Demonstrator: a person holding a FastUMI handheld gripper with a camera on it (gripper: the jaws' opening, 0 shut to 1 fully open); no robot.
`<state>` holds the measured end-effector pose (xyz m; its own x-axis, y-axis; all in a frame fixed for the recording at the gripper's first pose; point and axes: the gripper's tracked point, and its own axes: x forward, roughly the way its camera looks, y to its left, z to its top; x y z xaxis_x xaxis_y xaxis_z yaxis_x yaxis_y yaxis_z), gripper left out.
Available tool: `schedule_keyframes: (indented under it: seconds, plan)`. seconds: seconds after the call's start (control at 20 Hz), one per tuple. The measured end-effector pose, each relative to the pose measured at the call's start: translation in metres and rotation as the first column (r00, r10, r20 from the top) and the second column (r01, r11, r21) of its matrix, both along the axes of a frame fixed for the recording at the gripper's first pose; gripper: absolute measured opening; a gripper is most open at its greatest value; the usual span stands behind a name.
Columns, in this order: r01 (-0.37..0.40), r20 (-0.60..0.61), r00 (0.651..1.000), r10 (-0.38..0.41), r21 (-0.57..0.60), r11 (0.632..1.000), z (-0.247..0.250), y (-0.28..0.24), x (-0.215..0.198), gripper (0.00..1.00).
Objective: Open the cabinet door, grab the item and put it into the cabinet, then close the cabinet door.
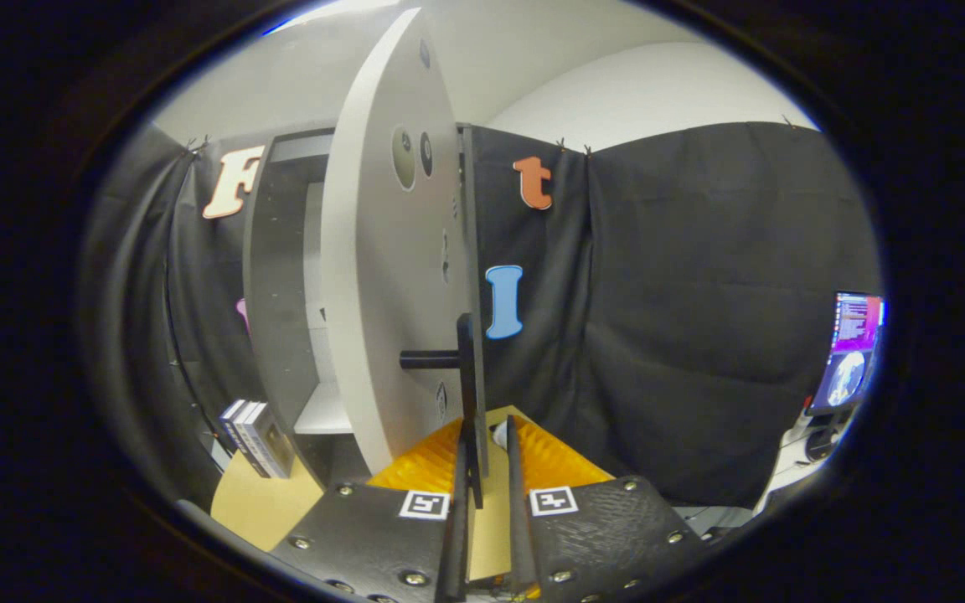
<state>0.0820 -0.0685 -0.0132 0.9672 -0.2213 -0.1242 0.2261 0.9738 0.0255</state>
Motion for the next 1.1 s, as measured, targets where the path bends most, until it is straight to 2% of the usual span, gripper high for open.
schedule_keyframes:
  seconds: [0.15, 0.75, 1.1]
  plan:
    - [-0.036, 0.015, 0.999, 0.036, -0.015, 0.999, 0.004, -0.015, 0.0, 0.18]
    - [-0.218, 0.049, 0.975, 0.217, 0.003, 0.976, 0.0, -0.082, 0.015, 0.18]
    - [-0.281, 0.049, 0.958, 0.281, -0.001, 0.96, 0.0, -0.112, 0.024, 0.18]
